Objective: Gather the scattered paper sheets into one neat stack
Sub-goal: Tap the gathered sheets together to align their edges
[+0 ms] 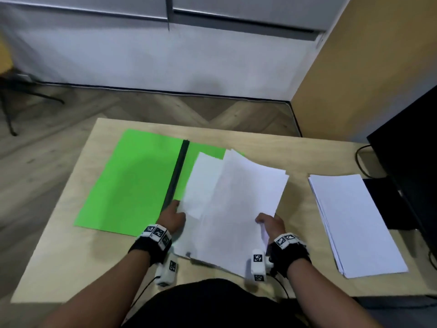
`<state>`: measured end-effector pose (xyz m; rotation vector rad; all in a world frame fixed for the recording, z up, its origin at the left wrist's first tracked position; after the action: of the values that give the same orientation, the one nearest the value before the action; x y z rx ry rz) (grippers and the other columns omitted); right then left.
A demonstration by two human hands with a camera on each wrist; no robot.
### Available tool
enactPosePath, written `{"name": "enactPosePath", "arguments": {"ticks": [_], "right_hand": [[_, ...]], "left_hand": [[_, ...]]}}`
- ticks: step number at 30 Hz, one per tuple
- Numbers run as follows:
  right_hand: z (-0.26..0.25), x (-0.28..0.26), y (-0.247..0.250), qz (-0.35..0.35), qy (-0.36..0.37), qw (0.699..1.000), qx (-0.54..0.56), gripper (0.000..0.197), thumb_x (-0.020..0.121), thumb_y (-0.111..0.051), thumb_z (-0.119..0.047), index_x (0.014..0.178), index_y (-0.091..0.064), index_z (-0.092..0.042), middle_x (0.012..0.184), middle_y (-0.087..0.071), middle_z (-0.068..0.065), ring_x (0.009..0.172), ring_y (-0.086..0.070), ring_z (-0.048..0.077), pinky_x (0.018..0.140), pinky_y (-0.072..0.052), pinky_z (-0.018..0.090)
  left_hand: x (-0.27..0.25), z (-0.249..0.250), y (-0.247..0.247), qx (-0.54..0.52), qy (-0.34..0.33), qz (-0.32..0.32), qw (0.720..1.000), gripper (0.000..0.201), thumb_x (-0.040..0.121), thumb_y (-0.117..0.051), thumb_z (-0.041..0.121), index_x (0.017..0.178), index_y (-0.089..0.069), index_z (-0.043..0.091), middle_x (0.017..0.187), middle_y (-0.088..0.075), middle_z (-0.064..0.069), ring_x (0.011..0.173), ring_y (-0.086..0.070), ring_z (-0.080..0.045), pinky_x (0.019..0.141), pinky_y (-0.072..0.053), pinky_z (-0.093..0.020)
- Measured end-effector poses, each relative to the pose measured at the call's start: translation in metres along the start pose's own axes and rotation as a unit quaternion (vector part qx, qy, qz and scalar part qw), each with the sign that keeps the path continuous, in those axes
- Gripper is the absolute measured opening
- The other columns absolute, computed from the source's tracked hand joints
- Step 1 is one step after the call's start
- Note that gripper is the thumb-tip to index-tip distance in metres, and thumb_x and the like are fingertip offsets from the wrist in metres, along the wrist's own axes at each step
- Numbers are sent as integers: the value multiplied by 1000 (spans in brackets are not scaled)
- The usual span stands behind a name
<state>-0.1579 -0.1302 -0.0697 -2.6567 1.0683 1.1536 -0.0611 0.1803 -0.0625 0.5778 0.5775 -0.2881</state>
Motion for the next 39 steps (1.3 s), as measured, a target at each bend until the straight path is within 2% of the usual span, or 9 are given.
{"name": "enactPosePath", "arguments": {"ticks": [3,9,13,20,21,26,30,33,39], "right_hand": [[-6,-16,-13,2,9,997,-77,19,69,-66,3,83,-54,-2,101,-58,12,83,-50,23,80,-41,29],[-9,-29,-22,-26,83,969,-233,39,79,-59,-4,117,-61,-10,115,-68,7,94,-61,21,78,-40,20],[-5,-31,-10,-32,81,966,-244,41,81,-59,-5,121,-58,-14,113,-66,2,92,-59,18,77,-39,18],[0,-24,55,42,93,995,3,21,68,-70,-3,81,-62,-18,76,-69,-4,70,-66,16,75,-46,17],[-1,-18,63,21,80,995,48,24,67,-72,-4,86,-65,-16,82,-72,1,76,-69,21,76,-58,35],[-23,-4,104,-72,42,980,181,11,82,-60,4,80,-66,-5,79,-73,8,90,-70,28,77,-56,30],[-49,11,154,-53,108,983,140,27,72,-70,-8,99,-73,-11,99,-74,15,92,-69,33,85,-55,44],[-68,29,202,22,153,984,89,39,60,-73,-22,97,-70,-14,95,-75,11,91,-70,37,83,-56,54],[-97,59,281,137,211,968,-14,50,73,-64,-10,117,-62,-33,104,-70,-8,91,-68,15,79,-54,29]], "left_hand": [[-9,-6,-15,15,-3,-17,1000,22,92,-45,12,109,-57,21,90,-66,-10,71,-60,-23,63,-51,-30],[-11,12,-24,71,8,-15,997,69,92,-55,51,142,-45,5,145,-48,-16,131,-48,-32,107,-35,-36],[-12,32,-35,121,-35,-6,992,45,82,-68,30,123,-57,14,121,-67,-11,97,-64,-26,89,-50,-32],[-33,112,-69,57,-233,-87,967,40,78,-64,38,114,-59,21,108,-72,0,99,-67,-21,91,-51,-36],[-37,124,-73,34,-247,-98,963,36,78,-66,37,111,-59,23,105,-73,5,97,-68,-17,91,-53,-36],[-58,184,-119,-142,-209,-160,954,32,89,-56,-12,109,-56,11,82,-75,14,75,-68,4,72,-51,-17],[-66,214,-164,-195,-181,-146,953,27,91,-51,-13,111,-52,4,87,-66,0,67,-66,4,65,-50,-11],[-57,222,-200,-154,-158,-147,964,37,72,-78,23,104,-65,13,94,-72,-6,84,-68,-17,74,-53,-24],[-58,236,-279,-45,-132,-202,969,42,71,-67,28,111,-58,19,91,-71,-16,72,-65,-26,65,-56,-39]]}}
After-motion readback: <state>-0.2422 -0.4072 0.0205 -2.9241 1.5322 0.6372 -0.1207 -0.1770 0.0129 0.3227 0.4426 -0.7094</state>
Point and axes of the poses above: each hand's wrist, its own x-axis towards the middle knuckle, its own y-axis out of the back of the hand, z = x × y, the point moved 4 cm from there along x, towards the middle knuckle
